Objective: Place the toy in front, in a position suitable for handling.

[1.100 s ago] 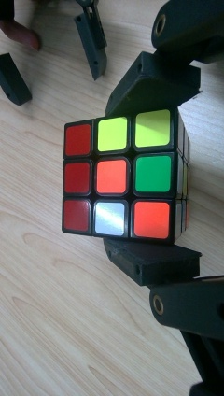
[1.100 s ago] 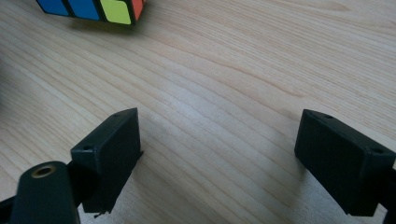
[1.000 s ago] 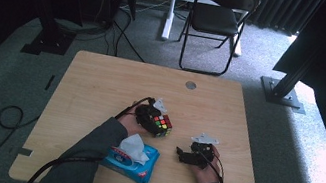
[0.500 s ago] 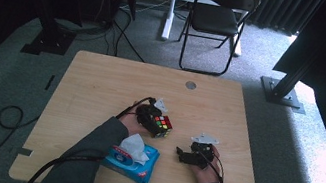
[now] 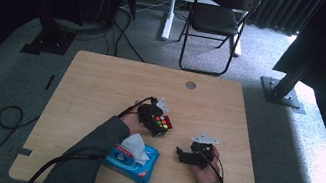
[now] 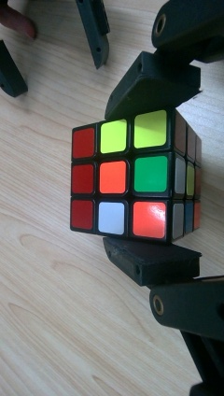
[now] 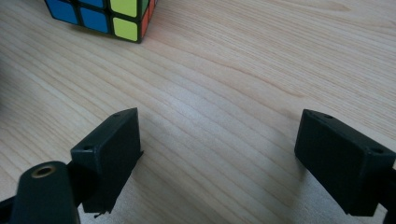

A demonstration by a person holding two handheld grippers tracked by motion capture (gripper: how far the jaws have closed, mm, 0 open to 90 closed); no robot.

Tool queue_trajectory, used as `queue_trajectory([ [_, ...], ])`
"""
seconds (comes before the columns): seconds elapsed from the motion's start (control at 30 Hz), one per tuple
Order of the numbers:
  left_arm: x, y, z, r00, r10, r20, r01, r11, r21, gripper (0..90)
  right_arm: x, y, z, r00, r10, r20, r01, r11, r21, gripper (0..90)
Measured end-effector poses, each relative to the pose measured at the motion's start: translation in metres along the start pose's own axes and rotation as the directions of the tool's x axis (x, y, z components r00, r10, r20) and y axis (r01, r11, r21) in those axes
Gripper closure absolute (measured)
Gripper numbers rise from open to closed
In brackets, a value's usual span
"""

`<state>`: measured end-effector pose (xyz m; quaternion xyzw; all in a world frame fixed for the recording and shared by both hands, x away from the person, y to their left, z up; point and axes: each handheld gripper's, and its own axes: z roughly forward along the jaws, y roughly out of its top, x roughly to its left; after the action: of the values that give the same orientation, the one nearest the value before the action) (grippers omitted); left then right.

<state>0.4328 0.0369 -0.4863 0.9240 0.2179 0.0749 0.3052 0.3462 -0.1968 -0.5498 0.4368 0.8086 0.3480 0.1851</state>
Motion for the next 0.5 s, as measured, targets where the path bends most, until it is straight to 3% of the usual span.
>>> queue_trajectory([
  [0.2, 0.002, -0.002, -0.002, 0.9999, -0.013, -0.003, 0.013, 0.9999, -0.005, 33.0, 0.000, 0.000, 0.000, 1.0000, 0.000, 0.000, 0.000, 1.000, 0.000, 14.1],
  [0.27, 0.003, 0.000, -0.008, 0.9997, -0.023, 0.003, 0.023, 0.9991, -0.036, 32.8, 0.000, 0.000, 0.000, 1.0000, 0.000, 0.000, 0.000, 1.000, 0.000, 14.1],
  [0.47, 0.004, 0.002, -0.021, 0.9992, -0.033, -0.021, 0.031, 0.9970, -0.071, 32.4, 0.000, 0.000, 0.000, 1.0000, 0.000, 0.000, 0.000, 1.000, 0.000, 14.1],
  [0.5, 0.005, 0.001, -0.024, 0.9985, -0.050, -0.021, 0.048, 0.9954, -0.083, 32.4, 0.000, 0.000, 0.000, 1.0000, 0.000, 0.000, 0.000, 1.000, 0.000, 14.1],
])
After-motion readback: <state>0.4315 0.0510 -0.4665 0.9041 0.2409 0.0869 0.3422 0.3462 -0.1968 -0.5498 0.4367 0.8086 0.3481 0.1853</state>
